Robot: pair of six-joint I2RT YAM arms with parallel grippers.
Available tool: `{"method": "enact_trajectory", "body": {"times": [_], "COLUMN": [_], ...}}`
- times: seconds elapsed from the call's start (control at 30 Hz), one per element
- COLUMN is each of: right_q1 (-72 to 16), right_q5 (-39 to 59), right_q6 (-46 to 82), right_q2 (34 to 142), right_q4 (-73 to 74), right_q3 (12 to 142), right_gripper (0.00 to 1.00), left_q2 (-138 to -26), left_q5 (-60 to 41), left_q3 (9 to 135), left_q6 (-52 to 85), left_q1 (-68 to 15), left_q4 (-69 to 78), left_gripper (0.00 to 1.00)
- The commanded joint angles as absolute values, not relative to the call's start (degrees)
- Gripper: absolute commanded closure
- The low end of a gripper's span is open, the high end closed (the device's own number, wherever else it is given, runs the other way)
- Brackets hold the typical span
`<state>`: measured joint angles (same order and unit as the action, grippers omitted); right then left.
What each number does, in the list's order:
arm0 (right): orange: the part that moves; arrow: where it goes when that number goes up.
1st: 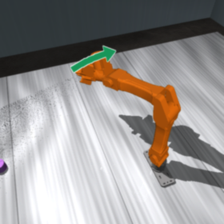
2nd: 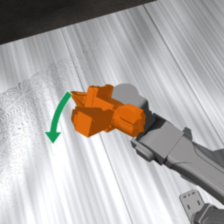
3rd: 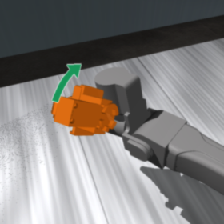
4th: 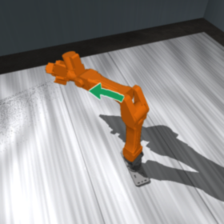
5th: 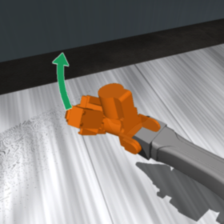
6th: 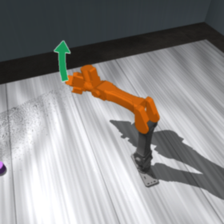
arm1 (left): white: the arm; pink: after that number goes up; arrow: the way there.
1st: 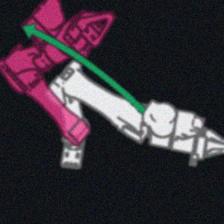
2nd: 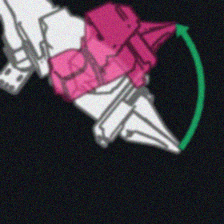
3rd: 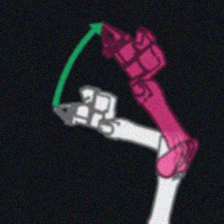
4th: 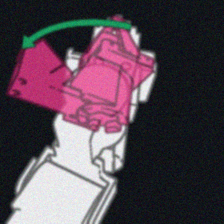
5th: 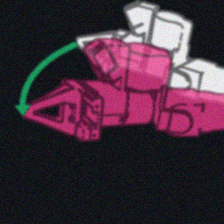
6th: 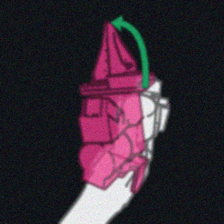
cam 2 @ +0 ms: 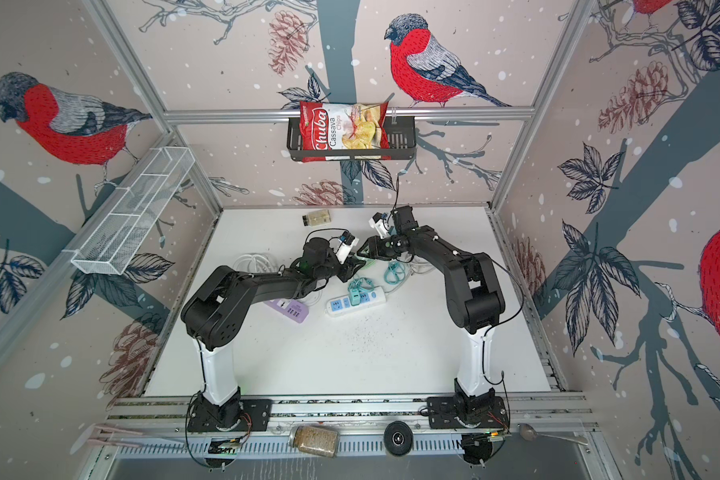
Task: Insert the plug
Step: 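Close the right gripper on the light green charger held by the left gripper, then open and withdraw the left gripper while the right gripper carries the charger to the strip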
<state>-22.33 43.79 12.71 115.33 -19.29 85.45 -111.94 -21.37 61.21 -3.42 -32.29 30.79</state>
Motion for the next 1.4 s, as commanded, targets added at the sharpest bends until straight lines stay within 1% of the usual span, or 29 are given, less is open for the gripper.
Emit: {"method": "enact_trajectory", "body": {"times": [0.0,0.3,0.5,0.7,0.83,0.87,0.93,1.07,1.2,1.33,1.37], "right_q1": [-21.89,-21.41,-21.16,-21.17,-21.24,-21.27,-21.19,-21.19,-20.77,-20.14,-19.80], "right_q5": [48.77,51.48,52.72,53.05,53.17,53.09,52.12,48.68,44.16,40.89,40.22], "right_q6": [10.93,9.40,9.41,9.44,9.29,9.23,9.66,10.86,12.43,14.19,14.92], "right_q2": [115.79,116.20,116.45,116.72,116.92,116.98,116.64,115.05,113.41,111.32,110.69], "right_q4": [-19.17,-19.79,-19.43,-19.43,-19.51,-19.43,-18.87,-17.33,-16.13,-13.98,-13.30], "right_q3": [85.25,85.07,84.92,85.45,85.61,85.53,85.03,83.48,82.15,80.46,79.96], "right_gripper": [0.51,0.54,0.60,0.63,0.69,0.72,0.79,0.88,0.90,0.92,0.92], "left_q2": [-112.14,-113.02,-113.25,-113.63,-114.16,-114.30,-114.67,-115.92,-115.76,-114.45,-113.82], "left_q5": [-22.44,-23.98,-24.18,-25.13,-25.42,-25.18,-24.90,-24.43,-24.49,-24.72,-24.50], "left_q3": [61.89,63.19,63.69,64.20,65.04,65.35,66.52,69.79,69.88,69.36,69.02], "left_q6": [-5.10,-5.36,-5.93,-6.06,-6.09,-5.93,-5.64,-4.37,-3.65,-3.60,-3.56], "left_q1": [-32.34,-32.33,-32.30,-32.32,-32.34,-32.33,-32.34,-32.13,-31.97,-31.87,-31.86], "left_q4": [31.77,30.26,29.62,29.00,28.02,27.61,25.95,21.32,21.17,20.88,20.83], "left_gripper": [0.95,0.95,0.95,0.95,0.94,0.93,0.89,0.76,0.57,0.48,0.44]}}
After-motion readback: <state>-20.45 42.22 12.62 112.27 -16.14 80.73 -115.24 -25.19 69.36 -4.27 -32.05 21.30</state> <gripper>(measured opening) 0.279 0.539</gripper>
